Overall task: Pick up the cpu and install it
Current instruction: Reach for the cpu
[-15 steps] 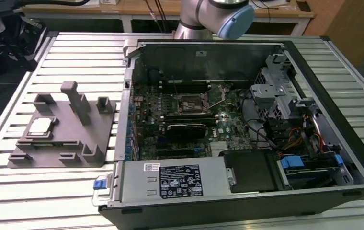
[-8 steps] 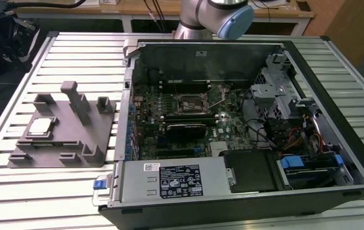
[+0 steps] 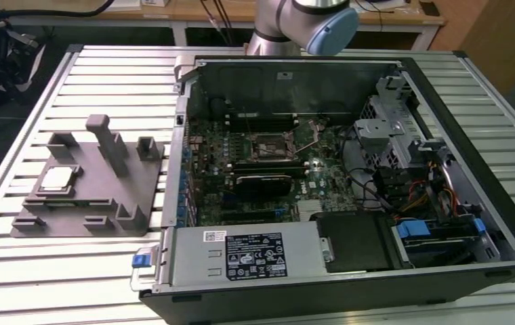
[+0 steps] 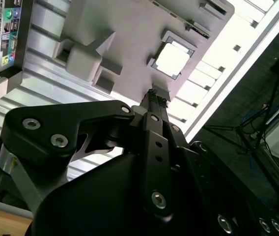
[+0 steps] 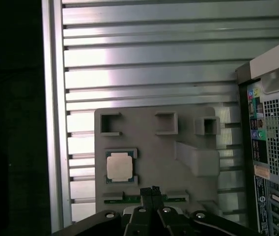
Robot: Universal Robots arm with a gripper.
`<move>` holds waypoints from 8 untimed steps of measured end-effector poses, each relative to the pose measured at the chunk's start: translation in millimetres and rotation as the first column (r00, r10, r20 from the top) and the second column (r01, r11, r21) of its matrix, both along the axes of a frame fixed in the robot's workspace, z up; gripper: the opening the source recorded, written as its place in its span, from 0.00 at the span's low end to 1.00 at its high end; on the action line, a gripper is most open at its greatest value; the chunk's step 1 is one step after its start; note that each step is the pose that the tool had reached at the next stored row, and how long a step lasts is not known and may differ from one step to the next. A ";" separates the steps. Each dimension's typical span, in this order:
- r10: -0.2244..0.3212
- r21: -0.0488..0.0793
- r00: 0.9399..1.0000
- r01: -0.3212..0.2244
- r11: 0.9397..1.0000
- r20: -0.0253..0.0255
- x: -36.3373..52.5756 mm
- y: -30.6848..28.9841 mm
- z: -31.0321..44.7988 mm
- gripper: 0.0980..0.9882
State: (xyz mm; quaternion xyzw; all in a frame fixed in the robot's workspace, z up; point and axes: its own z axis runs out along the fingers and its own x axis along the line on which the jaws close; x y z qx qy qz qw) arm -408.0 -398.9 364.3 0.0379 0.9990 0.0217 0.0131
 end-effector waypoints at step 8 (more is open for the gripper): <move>0.000 0.000 1.000 0.000 1.000 0.000 -9.2 -0.1 -12.8 0.01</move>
